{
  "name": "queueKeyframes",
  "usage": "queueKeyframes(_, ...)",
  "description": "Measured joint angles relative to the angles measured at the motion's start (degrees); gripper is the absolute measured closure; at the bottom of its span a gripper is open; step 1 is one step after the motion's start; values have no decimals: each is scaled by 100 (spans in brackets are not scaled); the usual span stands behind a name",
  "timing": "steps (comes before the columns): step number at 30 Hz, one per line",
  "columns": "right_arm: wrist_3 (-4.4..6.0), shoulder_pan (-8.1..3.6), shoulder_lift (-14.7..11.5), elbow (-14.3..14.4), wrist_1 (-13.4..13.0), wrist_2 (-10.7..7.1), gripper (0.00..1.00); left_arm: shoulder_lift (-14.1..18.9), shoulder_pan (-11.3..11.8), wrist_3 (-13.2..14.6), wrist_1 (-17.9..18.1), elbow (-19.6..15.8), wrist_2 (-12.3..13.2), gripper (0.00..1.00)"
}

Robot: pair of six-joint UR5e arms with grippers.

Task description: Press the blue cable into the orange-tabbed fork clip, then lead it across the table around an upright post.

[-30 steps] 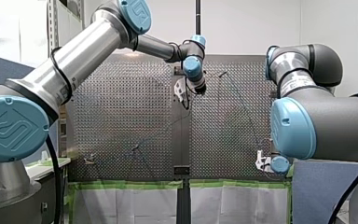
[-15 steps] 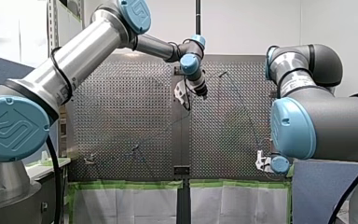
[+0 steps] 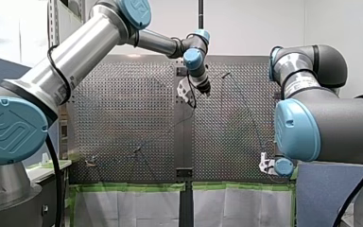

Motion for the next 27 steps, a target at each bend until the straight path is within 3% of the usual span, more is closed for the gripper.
queueKeyframes(6,-4,-2,2,0,-8,7,100,256,-147,220,54,-222,105,0)
queueKeyframes(14,-9,-3,2,0,-6,0,100,714,-259,676,489,-660,491,0)
queueKeyframes(22,-9,1,3,-1,0,-1,100,1179,-309,1149,964,-617,915,0)
queueKeyframes(27,-9,2,2,-1,2,0,100,1259,-314,1417,1220,-602,1055,0)
